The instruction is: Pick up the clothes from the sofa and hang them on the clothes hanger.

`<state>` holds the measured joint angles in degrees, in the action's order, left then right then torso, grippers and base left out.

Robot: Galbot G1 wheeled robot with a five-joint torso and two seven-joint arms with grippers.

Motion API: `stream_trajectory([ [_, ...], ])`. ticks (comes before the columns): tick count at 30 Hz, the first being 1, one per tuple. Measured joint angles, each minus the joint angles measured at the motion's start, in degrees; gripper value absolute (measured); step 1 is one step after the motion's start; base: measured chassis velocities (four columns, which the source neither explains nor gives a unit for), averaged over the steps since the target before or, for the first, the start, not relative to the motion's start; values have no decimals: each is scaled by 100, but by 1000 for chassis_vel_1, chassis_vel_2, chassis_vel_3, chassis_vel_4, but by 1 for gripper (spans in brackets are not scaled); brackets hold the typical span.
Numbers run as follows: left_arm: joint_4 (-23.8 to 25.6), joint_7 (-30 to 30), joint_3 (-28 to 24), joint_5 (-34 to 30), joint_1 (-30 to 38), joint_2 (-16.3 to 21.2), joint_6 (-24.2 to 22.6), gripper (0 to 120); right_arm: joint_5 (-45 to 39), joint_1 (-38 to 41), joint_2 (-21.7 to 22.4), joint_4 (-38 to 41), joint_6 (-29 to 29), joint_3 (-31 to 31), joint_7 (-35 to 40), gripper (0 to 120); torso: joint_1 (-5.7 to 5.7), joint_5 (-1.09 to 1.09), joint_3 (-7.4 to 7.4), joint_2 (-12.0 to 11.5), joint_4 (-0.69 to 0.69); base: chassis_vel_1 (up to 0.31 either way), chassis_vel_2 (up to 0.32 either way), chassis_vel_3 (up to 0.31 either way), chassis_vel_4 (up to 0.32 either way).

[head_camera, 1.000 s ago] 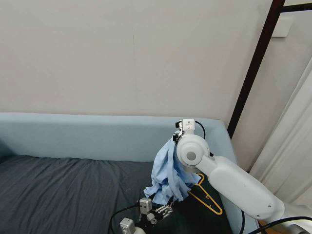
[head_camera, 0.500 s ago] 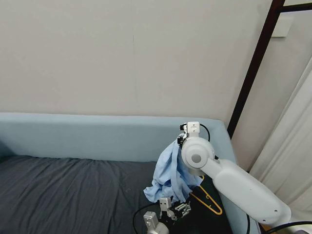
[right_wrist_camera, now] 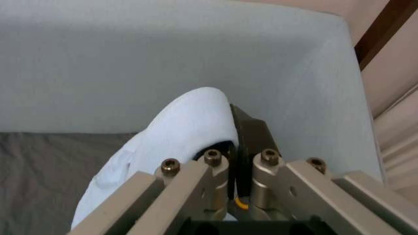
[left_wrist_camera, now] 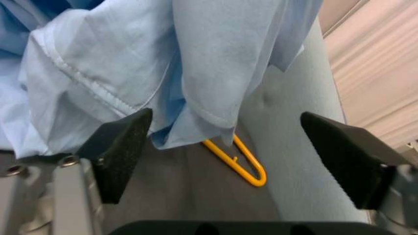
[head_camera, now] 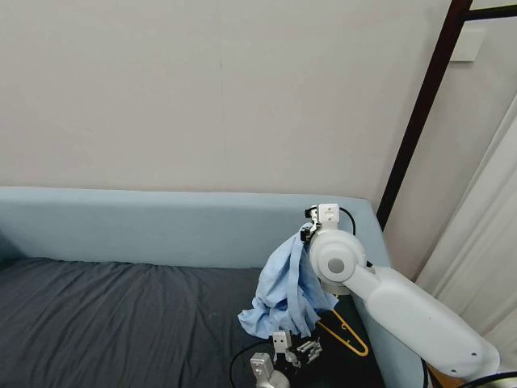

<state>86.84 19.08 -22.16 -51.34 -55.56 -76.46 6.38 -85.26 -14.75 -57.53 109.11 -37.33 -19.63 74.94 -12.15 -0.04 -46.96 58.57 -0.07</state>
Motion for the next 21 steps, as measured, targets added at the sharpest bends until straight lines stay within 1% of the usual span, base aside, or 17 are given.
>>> stream_trajectory([
  [1, -54, -41, 5, 46, 5, -34, 27, 81, -2, -43, 46, 36, 0, 20, 0, 0, 0, 0, 0, 0, 0, 0, 0, 0, 0],
  [2, -54, -41, 5, 46, 5, -34, 27, 81, -2, -43, 46, 36, 0, 20, 0, 0, 0, 0, 0, 0, 0, 0, 0, 0, 0],
  [3, -165, -71, 27, 141, 13, -85, 61, 71, -2, -146, 131, 94, 0, 66, -1, 0, 0, 0, 0, 0, -1, 0, 0, 0, 0],
  [4, -165, -71, 27, 141, 13, -85, 61, 71, -2, -146, 131, 94, 0, 66, -1, 0, 0, 0, 0, 0, -1, 0, 0, 0, 0],
  [5, -204, -75, 29, 163, 21, -96, 73, 68, 2, -182, 159, 103, 0, 87, -3, 0, 0, 0, 0, 0, 0, 0, 0, 0, 0],
  [7, -263, -102, 17, 196, 74, -104, 100, 58, 8, -245, 221, 131, 0, 120, -11, 0, 0, 1, 0, 0, 0, 0, 0, 0, 0],
  [8, -263, -102, 17, 196, 74, -104, 100, 58, 8, -245, 221, 131, 0, 120, -11, 0, 0, 1, 0, 0, 0, 0, 0, 0, 0],
  [10, -311, -105, -41, 196, 176, -104, 107, 47, 8, -270, 266, 161, 1, 123, -15, 0, 0, 0, 0, 0, -1, 0, 0, 0, 0],
  [12, -323, -102, -56, 188, 204, -101, 108, 45, 8, -270, 269, 168, 2, 124, -15, 0, 0, 0, 0, 0, -1, 0, 0, 0, 0],
  [13, -340, -94, -82, 176, 240, -91, 107, 38, 3, -270, 270, 182, 3, 124, -14, 0, 0, 0, 0, 0, -1, 0, 0, 0, 0],
  [14, -346, -88, -107, 168, 254, -75, 103, 33, -2, -262, 270, 189, 5, 124, -12, 0, 0, 0, 0, 0, 0, 0, 0, 0, 0],
  [15, -346, -85, -119, 166, 254, -66, 98, 32, -6, -253, 273, 192, 6, 125, -11, 0, 0, 0, 0, 0, 0, 0, 0, 0, 0],
  [16, -346, -73, -129, 165, 243, -58, 89, 25, -12, -238, 289, 195, 7, 132, -11, 0, 0, 0, 0, 0, 1, 0, 0, 0, 0],
  [17, -346, -73, -129, 165, 243, -58, 89, 25, -12, -238, 289, 195, 7, 132, -11, 0, 0, 0, 0, 0, 1, 0, 0, 0, 0],
  [19, -342, -65, -136, 183, 187, -58, 84, 15, -19, -228, 326, 195, 7, 152, -14, 0, 0, -1, 0, 0, 0, 0, 0, 0, 0],
  [20, -342, -65, -136, 183, 187, -58, 84, 15, -19, -228, 326, 195, 7, 152, -14, 0, 0, -1, 0, 0, 0, 0, 0, 0, 0],
  [21, -332, -67, -136, 206, 165, -57, 84, 10, -20, -234, 336, 198, 7, 164, -17, 0, 0, 0, 0, 0, 0, 0, 0, 0, 0],
])
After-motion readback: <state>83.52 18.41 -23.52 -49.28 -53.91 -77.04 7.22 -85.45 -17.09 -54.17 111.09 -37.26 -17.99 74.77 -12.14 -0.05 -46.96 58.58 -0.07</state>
